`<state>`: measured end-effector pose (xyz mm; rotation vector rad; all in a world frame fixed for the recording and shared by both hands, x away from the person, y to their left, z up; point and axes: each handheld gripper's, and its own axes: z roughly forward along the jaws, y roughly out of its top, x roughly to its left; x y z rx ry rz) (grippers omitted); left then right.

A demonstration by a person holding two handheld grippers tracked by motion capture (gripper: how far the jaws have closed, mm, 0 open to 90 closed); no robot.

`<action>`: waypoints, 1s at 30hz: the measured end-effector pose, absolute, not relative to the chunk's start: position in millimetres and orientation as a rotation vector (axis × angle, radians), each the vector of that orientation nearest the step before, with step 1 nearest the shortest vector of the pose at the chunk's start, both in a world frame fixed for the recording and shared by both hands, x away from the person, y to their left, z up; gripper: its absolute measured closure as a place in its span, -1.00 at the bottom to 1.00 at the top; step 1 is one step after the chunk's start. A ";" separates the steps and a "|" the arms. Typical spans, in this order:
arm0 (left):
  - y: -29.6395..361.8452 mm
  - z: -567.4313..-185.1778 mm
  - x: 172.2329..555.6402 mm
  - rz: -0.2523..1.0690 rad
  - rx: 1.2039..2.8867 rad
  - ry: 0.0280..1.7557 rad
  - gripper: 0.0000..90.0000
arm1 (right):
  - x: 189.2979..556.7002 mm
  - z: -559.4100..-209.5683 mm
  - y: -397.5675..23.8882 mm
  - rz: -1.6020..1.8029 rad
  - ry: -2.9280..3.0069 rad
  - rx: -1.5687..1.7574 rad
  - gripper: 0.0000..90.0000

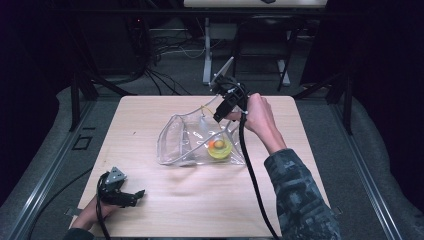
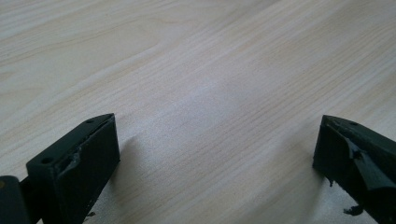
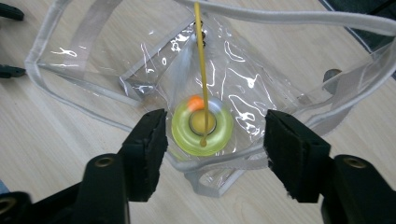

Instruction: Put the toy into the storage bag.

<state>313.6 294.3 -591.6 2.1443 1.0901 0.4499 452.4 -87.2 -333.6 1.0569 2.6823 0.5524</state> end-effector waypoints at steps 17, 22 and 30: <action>294.0 -591.7 313.4 0.451 2.142 1.094 -1.00 | 420.5 -307.0 -120.2 0.700 2.600 1.023 -0.70; 293.7 -592.4 313.6 0.463 2.135 1.092 -1.00 | 411.5 -308.6 -135.1 0.724 2.558 1.029 -0.92; 293.3 -592.5 313.2 0.463 2.130 1.099 -1.00 | 395.3 -318.9 -160.4 0.777 2.497 1.054 -1.00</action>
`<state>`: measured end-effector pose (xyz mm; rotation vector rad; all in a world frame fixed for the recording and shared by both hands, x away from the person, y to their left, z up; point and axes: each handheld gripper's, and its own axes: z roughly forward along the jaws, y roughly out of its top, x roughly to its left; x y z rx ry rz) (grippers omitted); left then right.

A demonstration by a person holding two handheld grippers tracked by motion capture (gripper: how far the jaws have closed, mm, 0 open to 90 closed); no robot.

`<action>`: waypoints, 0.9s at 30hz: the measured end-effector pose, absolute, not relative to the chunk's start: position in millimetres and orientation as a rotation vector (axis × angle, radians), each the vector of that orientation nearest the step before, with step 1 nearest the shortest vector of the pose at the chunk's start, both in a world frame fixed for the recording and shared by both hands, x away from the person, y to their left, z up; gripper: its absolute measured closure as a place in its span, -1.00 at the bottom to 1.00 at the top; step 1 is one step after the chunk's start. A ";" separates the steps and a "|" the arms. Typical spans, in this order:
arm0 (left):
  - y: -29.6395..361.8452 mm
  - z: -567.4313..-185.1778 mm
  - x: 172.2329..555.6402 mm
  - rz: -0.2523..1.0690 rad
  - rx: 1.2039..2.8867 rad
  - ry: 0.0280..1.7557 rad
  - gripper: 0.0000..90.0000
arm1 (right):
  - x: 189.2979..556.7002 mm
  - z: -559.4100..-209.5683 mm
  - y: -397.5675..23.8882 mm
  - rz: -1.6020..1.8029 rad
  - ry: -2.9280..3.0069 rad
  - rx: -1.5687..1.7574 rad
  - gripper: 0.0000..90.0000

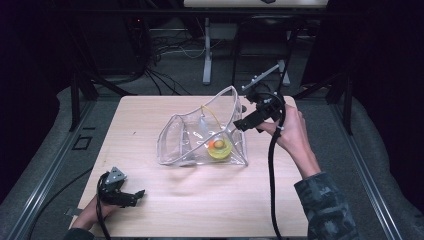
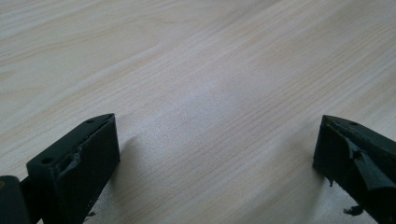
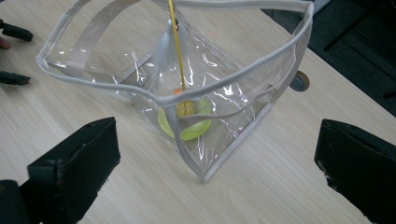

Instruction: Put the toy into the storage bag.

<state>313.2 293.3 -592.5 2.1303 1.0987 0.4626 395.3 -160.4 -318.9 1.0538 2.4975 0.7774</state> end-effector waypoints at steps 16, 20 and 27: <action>293.4 -592.5 313.3 0.462 2.132 1.097 -1.00 | 383.2 -371.1 -207.4 0.816 2.468 1.173 -1.00; 293.6 -592.4 313.5 0.464 2.135 1.094 -1.00 | 381.6 -390.1 -218.9 0.816 2.470 1.227 -1.00; 293.4 -592.5 313.3 0.463 2.132 1.098 -1.00 | 373.7 -422.2 -233.9 0.821 2.470 1.298 -1.00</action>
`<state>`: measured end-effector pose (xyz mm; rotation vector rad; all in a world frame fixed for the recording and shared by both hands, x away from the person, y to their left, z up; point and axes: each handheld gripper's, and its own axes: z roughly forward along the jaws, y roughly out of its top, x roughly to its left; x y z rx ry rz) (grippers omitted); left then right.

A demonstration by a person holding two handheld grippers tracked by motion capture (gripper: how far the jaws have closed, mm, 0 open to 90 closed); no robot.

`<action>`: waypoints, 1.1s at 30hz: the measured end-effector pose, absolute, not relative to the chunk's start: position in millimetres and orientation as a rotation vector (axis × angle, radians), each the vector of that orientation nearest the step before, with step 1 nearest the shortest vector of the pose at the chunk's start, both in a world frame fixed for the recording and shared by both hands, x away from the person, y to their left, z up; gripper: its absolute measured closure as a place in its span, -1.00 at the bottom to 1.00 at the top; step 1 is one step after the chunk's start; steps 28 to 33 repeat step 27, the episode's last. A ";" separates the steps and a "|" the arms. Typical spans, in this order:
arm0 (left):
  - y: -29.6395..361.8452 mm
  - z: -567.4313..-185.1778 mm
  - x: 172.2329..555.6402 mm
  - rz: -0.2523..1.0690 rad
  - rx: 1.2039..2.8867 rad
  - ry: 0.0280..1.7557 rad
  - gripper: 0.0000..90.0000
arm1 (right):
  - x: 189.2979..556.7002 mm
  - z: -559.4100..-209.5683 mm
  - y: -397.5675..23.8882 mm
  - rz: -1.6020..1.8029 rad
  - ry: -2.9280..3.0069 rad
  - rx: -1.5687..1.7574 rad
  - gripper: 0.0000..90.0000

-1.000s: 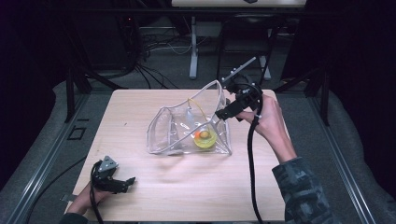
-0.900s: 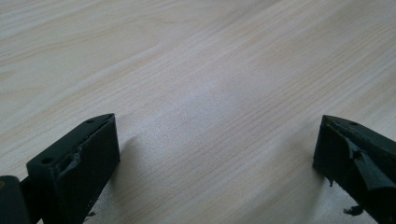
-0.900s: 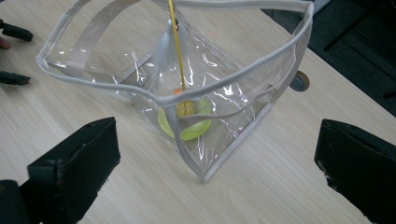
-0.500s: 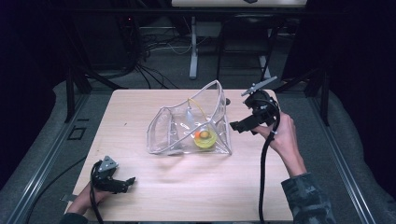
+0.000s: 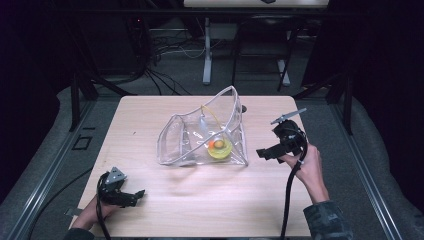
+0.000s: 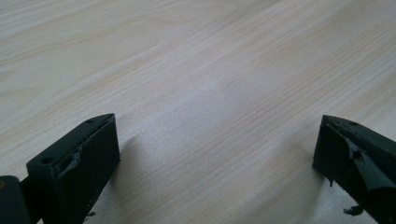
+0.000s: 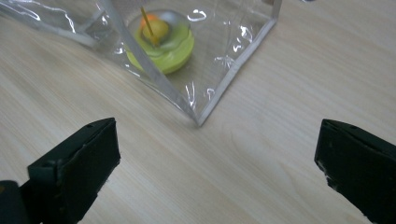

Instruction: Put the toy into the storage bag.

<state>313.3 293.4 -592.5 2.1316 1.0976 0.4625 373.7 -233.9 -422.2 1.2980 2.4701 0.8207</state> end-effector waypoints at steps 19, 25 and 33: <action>293.5 -592.4 313.4 0.465 2.133 1.096 -1.00 | 343.3 -504.7 -271.0 0.708 2.487 1.475 -0.97; 293.6 -592.2 313.5 0.460 2.135 1.095 -1.00 | 337.3 -526.2 -277.2 0.625 2.519 1.521 -0.96; 293.5 -592.2 313.5 0.459 2.135 1.096 -1.00 | 337.4 -533.0 -277.4 0.579 2.537 1.536 -0.96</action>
